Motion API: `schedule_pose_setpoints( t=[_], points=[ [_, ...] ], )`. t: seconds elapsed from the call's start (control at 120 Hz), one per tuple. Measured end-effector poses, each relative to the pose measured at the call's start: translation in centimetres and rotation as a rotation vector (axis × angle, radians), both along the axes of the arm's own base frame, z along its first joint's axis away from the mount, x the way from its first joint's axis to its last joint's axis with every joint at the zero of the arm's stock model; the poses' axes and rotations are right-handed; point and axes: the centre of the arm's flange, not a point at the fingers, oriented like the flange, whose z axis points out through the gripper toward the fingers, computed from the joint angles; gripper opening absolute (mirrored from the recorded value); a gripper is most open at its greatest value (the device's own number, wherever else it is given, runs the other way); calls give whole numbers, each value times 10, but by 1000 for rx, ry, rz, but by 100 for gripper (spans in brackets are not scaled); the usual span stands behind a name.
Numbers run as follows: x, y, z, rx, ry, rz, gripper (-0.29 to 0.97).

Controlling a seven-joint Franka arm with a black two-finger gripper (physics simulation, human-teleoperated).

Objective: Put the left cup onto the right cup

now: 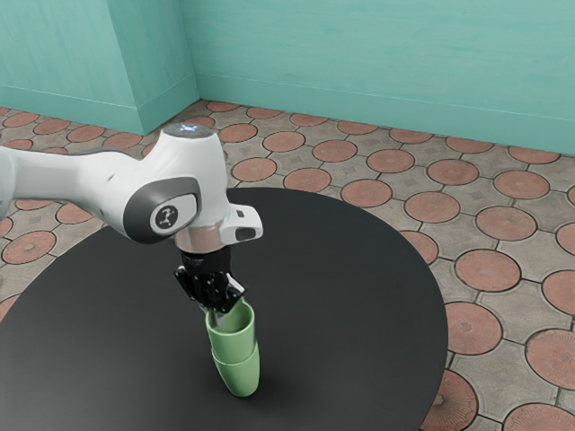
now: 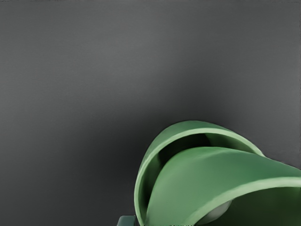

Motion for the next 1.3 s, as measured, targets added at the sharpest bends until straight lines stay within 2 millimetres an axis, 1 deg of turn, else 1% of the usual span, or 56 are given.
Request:
schedule_pose_setpoints(
  t=[0.15,0.217,0.308,0.417,0.542,0.683,0.842,0.942,1.05,1.175,1.3],
  points=[
    [0,0,0,-2,-4,0,32],
    [1,0,1,-3,-6,-1,42],
    [1,0,2,-3,-8,-2,51],
    [2,-1,5,-5,-14,-4,58],
    [7,-2,17,-10,-31,-7,62],
    [18,-4,43,-17,-50,-8,65],
    [28,0,71,-18,-54,-2,67],
    [36,9,88,-22,-53,15,67],
    [53,22,107,-31,-48,36,67],
    [69,38,127,-40,-49,52,68],
    [82,55,158,-51,-74,64,68]
  ],
)
